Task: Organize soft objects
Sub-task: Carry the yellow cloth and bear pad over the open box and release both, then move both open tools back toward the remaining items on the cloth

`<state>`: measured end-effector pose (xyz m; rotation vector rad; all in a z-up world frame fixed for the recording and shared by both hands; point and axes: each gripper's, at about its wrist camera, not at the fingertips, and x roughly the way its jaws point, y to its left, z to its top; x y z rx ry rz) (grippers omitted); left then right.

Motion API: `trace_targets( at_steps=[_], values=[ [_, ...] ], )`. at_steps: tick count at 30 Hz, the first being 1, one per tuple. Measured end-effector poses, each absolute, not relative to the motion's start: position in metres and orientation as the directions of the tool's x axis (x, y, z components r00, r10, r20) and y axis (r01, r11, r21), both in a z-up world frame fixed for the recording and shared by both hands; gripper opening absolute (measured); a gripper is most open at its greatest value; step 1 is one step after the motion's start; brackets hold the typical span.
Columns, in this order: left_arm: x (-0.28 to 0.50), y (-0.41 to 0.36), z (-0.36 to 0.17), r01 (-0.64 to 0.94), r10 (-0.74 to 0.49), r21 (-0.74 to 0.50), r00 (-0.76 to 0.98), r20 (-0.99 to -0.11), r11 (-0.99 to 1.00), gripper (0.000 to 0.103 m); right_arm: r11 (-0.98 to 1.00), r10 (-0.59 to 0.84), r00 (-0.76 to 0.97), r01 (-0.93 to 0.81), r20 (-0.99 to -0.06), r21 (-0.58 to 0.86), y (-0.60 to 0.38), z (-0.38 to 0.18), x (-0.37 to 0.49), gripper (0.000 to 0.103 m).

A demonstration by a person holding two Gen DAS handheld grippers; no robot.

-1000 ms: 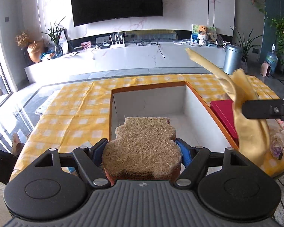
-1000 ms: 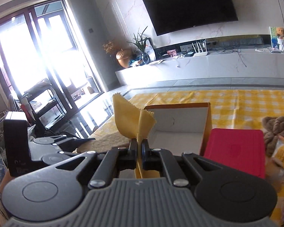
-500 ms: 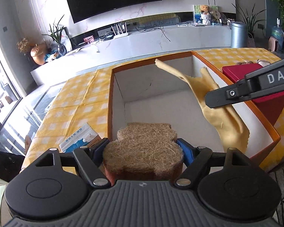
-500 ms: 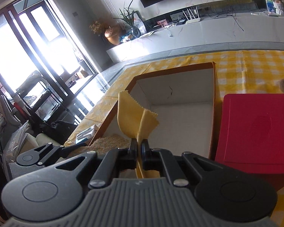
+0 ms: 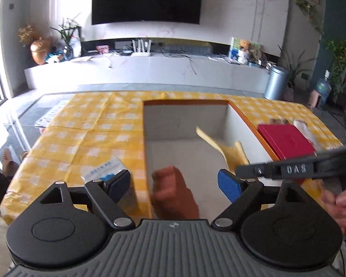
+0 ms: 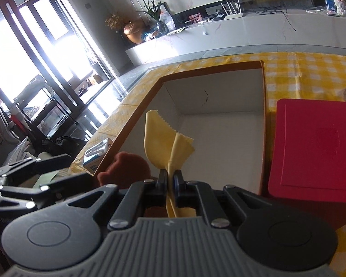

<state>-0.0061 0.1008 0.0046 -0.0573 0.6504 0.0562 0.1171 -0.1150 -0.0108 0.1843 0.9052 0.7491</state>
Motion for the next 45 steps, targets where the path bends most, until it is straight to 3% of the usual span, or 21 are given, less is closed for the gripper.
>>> trace_targets(
  at_steps=[4,9,10,11,12,17,20,24,25,28,30,45],
  values=[
    [0.007,0.113,0.011,-0.160,0.178,0.083,0.793,-0.583,0.984,0.103,0.758,0.612,0.366,-0.522,-0.701,0.390,-0.095,-0.021,0.121,0.006],
    [0.041,0.119,-0.008,-0.168,0.203,0.116,0.727,-0.656,0.979,0.103,0.777,0.550,0.353,-0.548,-0.757,0.309,-0.072,-0.036,0.120,0.009],
    [0.046,0.117,-0.011,-0.151,0.198,0.128,0.724,-0.661,0.980,0.103,0.787,0.522,0.365,-0.554,-0.771,0.270,-0.067,-0.037,0.120,0.016],
    [0.050,0.114,-0.015,-0.131,0.195,0.146,0.719,-0.667,0.981,0.103,0.797,0.497,0.381,-0.556,-0.779,0.237,-0.064,-0.037,0.119,0.038],
    [0.053,0.111,-0.020,-0.116,0.197,0.165,0.713,-0.673,0.980,0.103,0.801,0.484,0.395,-0.559,-0.781,0.214,-0.062,-0.037,0.118,0.048],
    [0.070,0.093,-0.036,-0.065,0.237,0.266,0.687,-0.687,0.962,0.099,0.802,0.437,0.447,-0.586,-0.781,0.113,-0.058,-0.031,0.115,0.048],
    [0.079,0.084,-0.047,-0.024,0.255,0.321,0.667,-0.700,0.947,0.086,0.801,0.414,0.476,-0.595,-0.776,0.062,-0.058,-0.033,0.114,0.048],
    [0.090,0.088,-0.060,-0.009,0.215,0.271,0.635,-0.742,0.963,0.045,0.794,0.395,0.511,-0.608,-0.763,0.004,-0.058,-0.037,0.109,0.048],
    [0.093,0.091,-0.063,-0.003,0.181,0.229,0.621,-0.762,0.974,0.031,0.791,0.390,0.517,-0.612,-0.762,-0.011,-0.057,-0.038,0.107,0.048],
    [0.097,0.097,-0.071,-0.041,0.168,0.180,0.606,-0.778,0.983,0.019,0.790,0.394,0.528,-0.613,-0.753,-0.017,-0.058,-0.040,0.106,0.048],
    [0.099,0.098,-0.070,-0.054,0.167,0.170,0.601,-0.781,0.984,0.014,0.792,0.393,0.530,-0.610,-0.751,-0.016,-0.058,-0.041,0.108,0.048],
    [0.110,0.081,-0.068,-0.045,0.170,0.182,0.628,-0.760,0.982,0.017,0.827,0.386,0.579,-0.562,-0.718,-0.008,-0.065,-0.052,0.118,0.047]
  ],
)
